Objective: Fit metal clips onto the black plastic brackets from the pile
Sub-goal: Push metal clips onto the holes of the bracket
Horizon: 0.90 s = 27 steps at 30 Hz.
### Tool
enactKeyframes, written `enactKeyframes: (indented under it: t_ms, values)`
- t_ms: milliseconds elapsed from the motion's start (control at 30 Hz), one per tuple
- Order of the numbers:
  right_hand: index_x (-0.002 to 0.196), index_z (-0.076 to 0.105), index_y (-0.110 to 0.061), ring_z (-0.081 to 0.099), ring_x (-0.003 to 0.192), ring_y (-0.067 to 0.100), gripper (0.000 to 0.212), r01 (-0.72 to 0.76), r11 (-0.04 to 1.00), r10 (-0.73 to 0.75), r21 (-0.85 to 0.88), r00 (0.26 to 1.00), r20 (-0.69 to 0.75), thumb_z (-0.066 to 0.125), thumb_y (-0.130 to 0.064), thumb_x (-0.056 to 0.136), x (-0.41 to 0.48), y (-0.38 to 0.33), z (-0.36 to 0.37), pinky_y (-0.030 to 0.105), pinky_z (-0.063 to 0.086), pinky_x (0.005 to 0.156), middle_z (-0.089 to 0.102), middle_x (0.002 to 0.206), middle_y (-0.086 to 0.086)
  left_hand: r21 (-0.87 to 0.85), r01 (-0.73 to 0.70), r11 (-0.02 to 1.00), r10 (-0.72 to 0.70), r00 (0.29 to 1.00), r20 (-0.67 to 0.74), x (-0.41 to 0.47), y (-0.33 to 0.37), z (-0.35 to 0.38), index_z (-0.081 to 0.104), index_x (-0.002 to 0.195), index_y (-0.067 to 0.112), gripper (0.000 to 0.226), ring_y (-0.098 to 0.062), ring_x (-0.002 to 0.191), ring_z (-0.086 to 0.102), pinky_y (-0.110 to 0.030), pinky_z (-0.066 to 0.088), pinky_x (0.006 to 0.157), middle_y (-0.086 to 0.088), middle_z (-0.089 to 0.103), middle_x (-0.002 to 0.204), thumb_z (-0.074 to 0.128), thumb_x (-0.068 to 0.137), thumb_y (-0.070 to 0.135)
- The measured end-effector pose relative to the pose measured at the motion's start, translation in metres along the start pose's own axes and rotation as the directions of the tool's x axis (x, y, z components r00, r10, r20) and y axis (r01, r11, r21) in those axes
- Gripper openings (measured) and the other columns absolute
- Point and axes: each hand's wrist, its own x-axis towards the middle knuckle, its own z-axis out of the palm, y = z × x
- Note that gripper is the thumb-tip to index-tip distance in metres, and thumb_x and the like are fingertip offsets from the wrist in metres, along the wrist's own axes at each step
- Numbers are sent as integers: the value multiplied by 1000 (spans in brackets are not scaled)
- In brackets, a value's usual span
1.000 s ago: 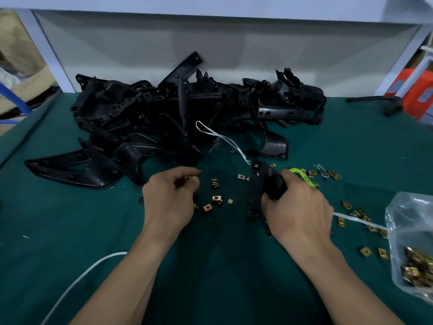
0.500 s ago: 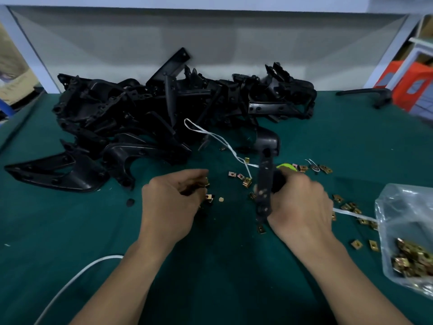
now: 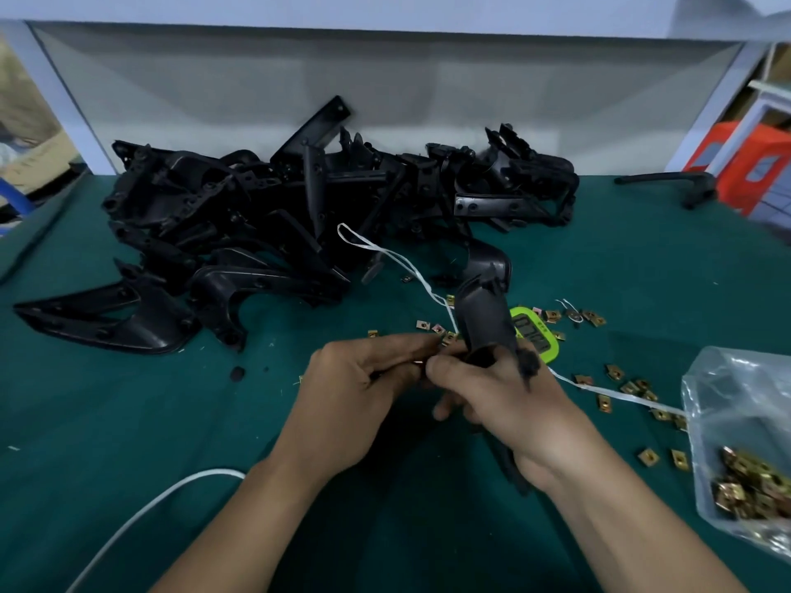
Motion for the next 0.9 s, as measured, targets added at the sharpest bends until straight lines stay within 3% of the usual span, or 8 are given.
enactKeyframes:
  t_ms: [100, 200, 333, 500, 600, 733, 833, 900]
  values:
    - [84, 72, -10, 61, 52, 21, 5, -183, 961, 163, 206, 980, 112, 71, -13, 88, 2, -2, 0, 21, 36, 43, 74, 80, 14, -117, -17, 993, 21, 999, 27, 0, -1, 4, 77, 112, 33, 47, -5, 124, 62, -20, 47, 104, 12, 76, 113, 66, 90, -8]
    - [84, 72, -4, 56, 48, 21, 9, -296, 893, 238, 338, 950, 203, 69, -9, 89, 4, -5, -2, 20, 31, 39, 72, 78, 19, -322, 70, 944, -49, 996, 72, 3, -1, 5, 72, 120, 18, 35, -18, 114, 70, -22, 55, 92, -2, 77, 112, 67, 87, 7]
    - [65, 74, -8, 53, 44, 20, 27, -410, 816, 320, 408, 907, 272, 65, -9, 91, 4, -7, -3, 20, 32, 40, 66, 67, 18, -325, 108, 940, -114, 994, 1, 2, 3, 4, 79, 109, 26, 34, -11, 106, 72, -16, 54, 85, 2, 79, 107, 75, 78, 12]
    - [67, 68, -7, 51, 44, 18, 25, -284, 884, 265, 371, 959, 103, 65, -11, 92, 6, -1, 2, 22, 34, 42, 63, 61, 12, 123, 61, 991, -38, 983, -181, -3, 2, 2, 81, 88, 42, 39, 7, 102, 67, -5, 46, 85, 25, 75, 96, 91, 69, 10]
    - [59, 69, -17, 51, 45, 17, 30, -159, 950, 152, 268, 987, 46, 69, -12, 89, 5, 1, 4, 22, 37, 45, 62, 60, 9, 272, 48, 961, 7, 980, -197, -4, 4, 2, 79, 85, 49, 37, 5, 103, 65, -5, 45, 82, 27, 72, 94, 90, 68, 17]
    - [63, 70, -22, 53, 49, 19, 22, -56, 984, 49, 168, 998, 45, 74, -18, 84, 5, 4, 1, 27, 44, 51, 62, 59, 8, 288, 7, 958, 39, 988, -152, -6, 8, 4, 79, 84, 43, 32, 2, 92, 69, -4, 45, 77, 24, 73, 88, 85, 68, 15]
    - [71, 73, -21, 55, 50, 16, 8, -29, 982, 18, 185, 998, 64, 78, -25, 69, 4, 5, 2, 26, 46, 50, 64, 64, 8, 241, 83, 967, -36, 980, -194, -5, 8, 6, 77, 80, 44, 21, 3, 86, 70, -4, 46, 72, 23, 73, 87, 73, 62, 35]
    - [79, 75, -19, 55, 50, 14, 13, -1, 979, -19, 204, 995, 95, 76, -19, 66, 5, 7, 2, 23, 45, 49, 68, 70, 6, 215, 128, 968, -76, 969, -234, -3, 5, 5, 76, 78, 43, 21, 3, 83, 70, -4, 46, 70, 23, 73, 83, 71, 57, 41]
